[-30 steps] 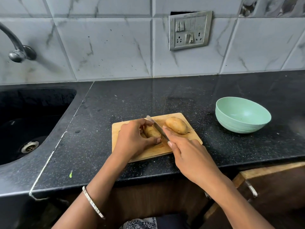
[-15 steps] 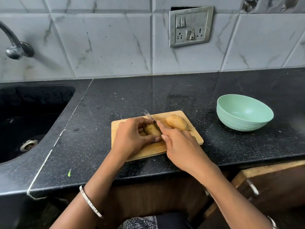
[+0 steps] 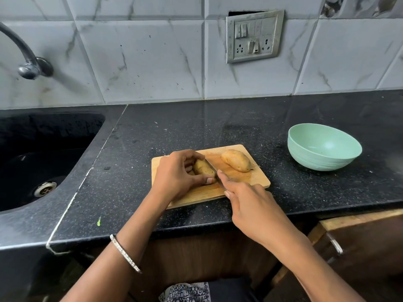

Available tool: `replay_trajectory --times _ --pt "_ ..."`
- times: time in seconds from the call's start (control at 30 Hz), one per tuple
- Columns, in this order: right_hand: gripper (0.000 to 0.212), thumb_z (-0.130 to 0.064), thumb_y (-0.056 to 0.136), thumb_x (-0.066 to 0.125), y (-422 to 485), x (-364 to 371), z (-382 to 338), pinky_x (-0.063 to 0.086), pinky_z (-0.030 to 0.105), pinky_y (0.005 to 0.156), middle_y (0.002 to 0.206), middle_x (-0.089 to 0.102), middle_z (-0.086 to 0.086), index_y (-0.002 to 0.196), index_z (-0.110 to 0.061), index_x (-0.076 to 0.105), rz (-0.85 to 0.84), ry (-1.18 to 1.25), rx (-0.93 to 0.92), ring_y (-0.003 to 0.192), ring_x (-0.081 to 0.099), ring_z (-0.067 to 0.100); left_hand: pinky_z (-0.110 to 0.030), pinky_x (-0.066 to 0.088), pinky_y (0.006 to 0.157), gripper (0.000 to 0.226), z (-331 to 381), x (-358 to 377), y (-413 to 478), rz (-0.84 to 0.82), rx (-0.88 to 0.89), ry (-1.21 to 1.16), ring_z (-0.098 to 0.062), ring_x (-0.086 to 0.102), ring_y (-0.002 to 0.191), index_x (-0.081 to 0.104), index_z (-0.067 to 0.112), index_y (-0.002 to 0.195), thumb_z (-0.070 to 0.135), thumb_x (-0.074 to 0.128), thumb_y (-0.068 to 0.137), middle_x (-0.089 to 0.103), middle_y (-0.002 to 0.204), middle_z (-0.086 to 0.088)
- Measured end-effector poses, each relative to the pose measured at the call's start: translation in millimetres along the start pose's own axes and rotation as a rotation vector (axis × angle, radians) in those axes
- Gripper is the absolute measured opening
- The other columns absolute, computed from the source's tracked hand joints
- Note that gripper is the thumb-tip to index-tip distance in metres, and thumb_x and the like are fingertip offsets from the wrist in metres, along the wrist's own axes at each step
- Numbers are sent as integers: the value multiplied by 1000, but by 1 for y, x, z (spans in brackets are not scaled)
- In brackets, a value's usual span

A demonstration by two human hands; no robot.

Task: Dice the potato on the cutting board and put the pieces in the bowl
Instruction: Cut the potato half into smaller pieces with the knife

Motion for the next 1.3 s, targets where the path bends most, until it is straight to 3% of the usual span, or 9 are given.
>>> replay_trajectory --times 0.07,0.17,0.3,0.57,0.63,0.77,0.87,0.97,1.3 --pt "54 -33 108 34 -1 2 -1 45 42 82 119 63 5 156 -50 18 7 -34 -2 113 57 32 -20 54 91 72 7 -5 4 -22 44 149 -1 64 99 66 34 118 40 95 52 68 110 9" --pt "54 -33 108 34 -2 0 0 44 41 80 120 62 5 156 -50 17 2 -48 -9 114 56 32 -36 49 98 67 18 -7 15 -210 116 389 -14 53 105 62 44 123 46 89 61 45 118 2" --pt "54 -32 108 34 -5 -2 -1 45 43 86 122 59 6 156 -51 17 -25 -39 3 118 53 33 -33 40 101 48 28 -7 28 -420 113 567 -16 41 111 68 41 115 44 84 70 35 121 1" --pt "52 -39 107 32 -33 -26 17 49 45 89 120 64 1 149 -64 16 -58 -43 1 116 57 32 -28 37 87 45 31 -5 33 -441 144 607 -16 43 108 67 38 115 44 82 72 41 117 2" --pt "50 -42 106 33 -42 -39 26 48 43 91 122 64 -2 145 -69 18 -64 -43 24 116 56 31 -29 39 88 45 31 -5 30 -423 153 604 -15 43 108 67 38 115 45 81 73 43 118 2" --pt "49 -39 106 34 -35 -44 22 37 40 67 80 53 -3 146 -66 24 41 48 51 81 52 27 -38 50 94 65 23 -7 21 -255 123 508 -17 53 106 62 34 120 48 87 63 53 120 2" --pt "49 -39 107 33 -17 -28 11 44 40 78 113 67 5 148 -62 23 64 52 58 102 61 36 -38 53 90 75 15 -6 11 -47 48 398 -15 60 99 61 25 114 52 92 50 62 113 4" --pt "49 -40 107 33 -6 -16 2 50 47 90 130 64 3 150 -60 20 67 64 39 118 58 36 -35 53 86 74 12 -2 0 67 -6 358 -13 63 94 62 21 111 51 92 50 67 105 5" --pt "49 -35 109 33 3 -12 -10 49 42 86 126 65 2 155 -49 23 37 26 -2 116 57 30 -34 59 84 62 5 2 -6 134 3 184 -6 66 88 68 20 105 40 95 53 69 94 8"
Point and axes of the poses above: each hand's wrist, its own y-axis towards the middle knuckle, its own x-axis out of the palm, z = x × y, the point moved 3 cm from there along y, towards the middle knuckle
